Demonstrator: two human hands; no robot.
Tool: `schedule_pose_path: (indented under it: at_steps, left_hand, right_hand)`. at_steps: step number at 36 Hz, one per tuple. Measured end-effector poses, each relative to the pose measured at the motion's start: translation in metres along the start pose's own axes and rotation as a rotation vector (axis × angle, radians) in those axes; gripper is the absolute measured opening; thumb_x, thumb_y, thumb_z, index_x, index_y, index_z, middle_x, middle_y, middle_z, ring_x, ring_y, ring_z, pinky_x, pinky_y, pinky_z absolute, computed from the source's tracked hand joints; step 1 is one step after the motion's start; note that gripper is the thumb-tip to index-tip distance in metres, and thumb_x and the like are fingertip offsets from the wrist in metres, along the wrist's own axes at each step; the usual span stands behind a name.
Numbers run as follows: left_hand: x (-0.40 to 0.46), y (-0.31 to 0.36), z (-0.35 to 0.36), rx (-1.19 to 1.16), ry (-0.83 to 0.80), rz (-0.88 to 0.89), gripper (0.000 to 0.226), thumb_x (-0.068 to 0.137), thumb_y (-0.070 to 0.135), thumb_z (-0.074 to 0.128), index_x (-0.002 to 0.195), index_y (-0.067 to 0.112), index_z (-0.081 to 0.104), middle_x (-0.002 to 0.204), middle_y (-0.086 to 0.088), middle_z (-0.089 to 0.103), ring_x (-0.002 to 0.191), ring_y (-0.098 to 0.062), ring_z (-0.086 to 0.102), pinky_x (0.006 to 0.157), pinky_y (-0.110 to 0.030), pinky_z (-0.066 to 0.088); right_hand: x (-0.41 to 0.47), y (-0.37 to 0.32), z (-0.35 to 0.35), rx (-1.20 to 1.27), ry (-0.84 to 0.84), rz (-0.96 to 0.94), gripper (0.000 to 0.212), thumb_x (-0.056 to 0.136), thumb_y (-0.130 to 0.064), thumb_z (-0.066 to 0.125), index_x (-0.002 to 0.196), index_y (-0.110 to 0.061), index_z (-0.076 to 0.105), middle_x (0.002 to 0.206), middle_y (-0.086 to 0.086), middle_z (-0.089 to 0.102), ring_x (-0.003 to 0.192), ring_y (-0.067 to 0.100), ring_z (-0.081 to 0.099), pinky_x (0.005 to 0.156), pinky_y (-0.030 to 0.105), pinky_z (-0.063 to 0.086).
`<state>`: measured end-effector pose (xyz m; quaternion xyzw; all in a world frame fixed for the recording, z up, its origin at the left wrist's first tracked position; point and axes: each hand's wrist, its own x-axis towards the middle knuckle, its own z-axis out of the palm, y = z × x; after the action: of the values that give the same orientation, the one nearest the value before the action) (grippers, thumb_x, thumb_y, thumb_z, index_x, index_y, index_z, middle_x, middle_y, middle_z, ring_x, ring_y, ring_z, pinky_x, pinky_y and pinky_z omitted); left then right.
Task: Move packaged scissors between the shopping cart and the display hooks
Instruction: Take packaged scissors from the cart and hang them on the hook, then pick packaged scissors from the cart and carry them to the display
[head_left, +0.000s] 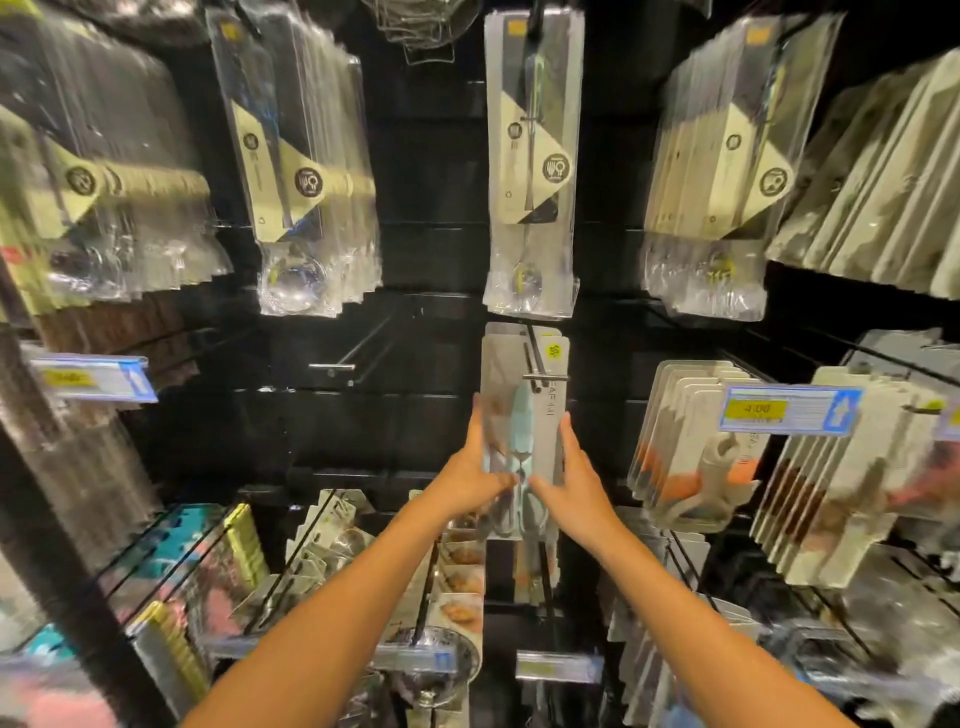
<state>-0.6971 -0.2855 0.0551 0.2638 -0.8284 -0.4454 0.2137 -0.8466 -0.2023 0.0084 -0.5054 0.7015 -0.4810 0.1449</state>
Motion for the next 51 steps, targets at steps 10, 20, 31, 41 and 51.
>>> schedule_pose_path:
  at_steps: [10,20,31,41,51]
  left_hand:
    - [0.014,-0.008,0.002,0.069,0.030,-0.091,0.109,0.091,0.018,0.073,0.157,0.031,-0.012,0.164,-0.007,0.027,0.148,-0.028,0.035,0.113,-0.032,0.036]
    - [-0.040,-0.068,-0.001,0.497,0.091,-0.061,0.089,0.097,0.030,0.063,0.162,0.029,0.002,0.168,-0.003,0.015,0.155,-0.021,0.016,0.125,-0.043,0.023]
    - [-0.237,-0.138,-0.038,0.914,0.159,-0.202,0.081,0.098,0.044,0.055,0.162,0.027,0.009,0.170,-0.001,0.009,0.156,-0.026,0.008,0.125,-0.044,0.014]
    - [-0.430,-0.191,-0.071,0.884,0.263,-0.619,0.072,0.095,0.059,0.037,0.158,0.022,0.031,0.163,-0.010,0.031,0.150,-0.038,0.027,0.120,-0.057,0.028]
    - [-0.628,-0.240,-0.095,0.693,0.436,-0.918,0.083,0.090,0.074,0.020,0.159,0.028,0.028,0.166,0.001,0.024,0.152,-0.029,0.025,0.123,-0.047,0.024]
  right_hand:
    - [0.019,0.011,-0.003,0.063,-0.037,0.012,0.090,0.089,-0.011,0.071,0.153,-0.041,0.016,0.119,-0.028,0.047,0.106,-0.007,0.054,0.082,0.008,0.044]
    - [-0.032,0.026,0.016,-0.066,-0.132,0.044,0.076,0.094,-0.029,0.069,0.157,-0.023,0.028,0.160,0.001,0.031,0.147,0.016,0.031,0.121,0.036,0.028]
    - [-0.077,-0.009,0.109,-0.221,-0.567,-0.485,0.053,0.099,-0.030,0.059,0.150,-0.029,0.042,0.152,-0.018,0.034,0.147,0.007,0.026,0.122,0.022,0.016]
    - [-0.145,-0.081,0.262,-0.250,-0.903,-0.745,0.048,0.095,-0.028,0.064,0.141,-0.020,0.053,0.145,0.000,0.052,0.134,0.021,0.047,0.113,0.038,0.040]
    - [-0.231,-0.165,0.393,-0.445,-1.251,-0.882,0.054,0.102,-0.039,0.053,0.152,-0.023,0.038,0.155,-0.004,0.039,0.144,0.017,0.033,0.119,0.030,0.027]
